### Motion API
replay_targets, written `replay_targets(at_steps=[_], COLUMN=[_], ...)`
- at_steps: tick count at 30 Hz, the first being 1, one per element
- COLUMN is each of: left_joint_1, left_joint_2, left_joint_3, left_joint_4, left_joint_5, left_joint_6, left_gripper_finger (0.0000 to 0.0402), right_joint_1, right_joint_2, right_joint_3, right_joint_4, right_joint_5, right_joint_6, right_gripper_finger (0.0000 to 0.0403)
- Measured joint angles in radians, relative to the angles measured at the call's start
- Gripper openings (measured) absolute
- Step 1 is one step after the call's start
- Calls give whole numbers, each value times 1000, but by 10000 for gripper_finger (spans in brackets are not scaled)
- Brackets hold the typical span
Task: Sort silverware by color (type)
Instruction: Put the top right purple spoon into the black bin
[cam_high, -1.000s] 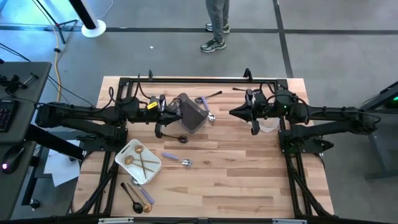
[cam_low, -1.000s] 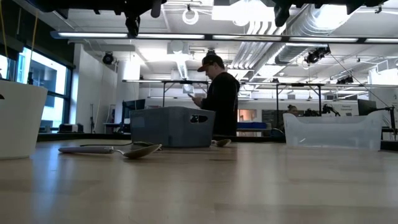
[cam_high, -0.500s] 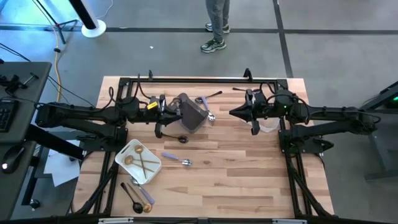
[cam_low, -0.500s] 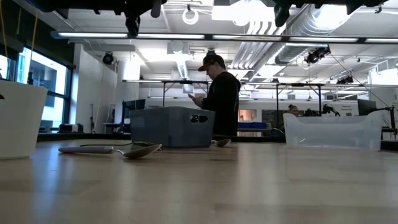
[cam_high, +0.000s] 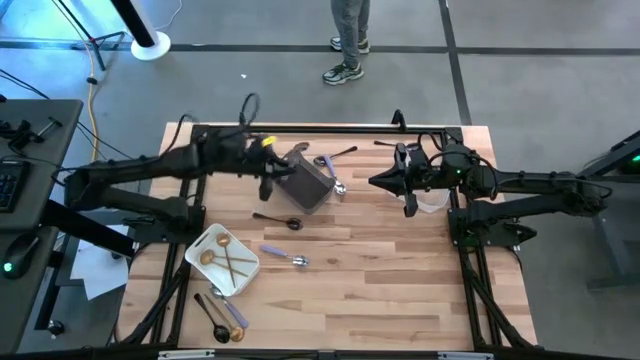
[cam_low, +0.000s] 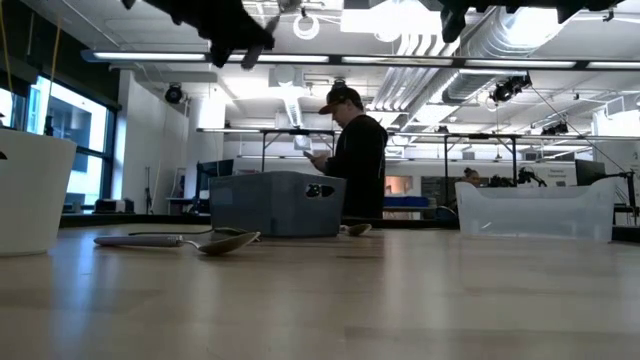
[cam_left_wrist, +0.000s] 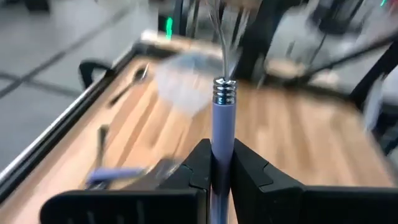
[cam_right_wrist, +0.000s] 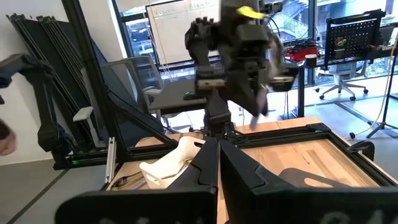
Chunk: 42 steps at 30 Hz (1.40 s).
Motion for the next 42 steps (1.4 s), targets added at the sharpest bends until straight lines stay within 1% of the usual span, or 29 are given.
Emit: replay_targets(at_steps=[3,6,10,13,16,18,23,28,35,40,42], left_joint_1=[53,82,85,79,77,78,80,80,80,81,74], left_joint_2=[108,216,346,424,495,535,617,681,745,755,755], left_joint_3=[100,176,209,215,215,215,215,215,215,218,218], left_joint_4=[-194,-304,-354,-350,-351,-341,-324,-314,-309,-311,-311], left_joint_5=[4,4,2,-30,-95,-120,-127,-140,-194,-196,-216], left_joint_6=[118,243,420,506,546,573,639,648,670,682,698], left_gripper_finger=[19,19,19,19,19,19,19,19,19,19,19], right_joint_1=[0,0,0,0,0,0,0,0,0,0,0], right_joint_2=[0,0,0,0,0,0,0,0,0,0,0], right_joint_3=[0,0,0,0,0,1,1,1,1,1,1], right_joint_4=[0,0,-1,-3,-5,-5,-5,-5,-5,-5,-5], right_joint_5=[0,0,0,1,1,1,1,2,2,2,2], right_joint_6=[0,0,0,9,9,10,11,11,25,53,53], right_gripper_finger=[0,0,0,0,0,0,0,0,0,0,0])
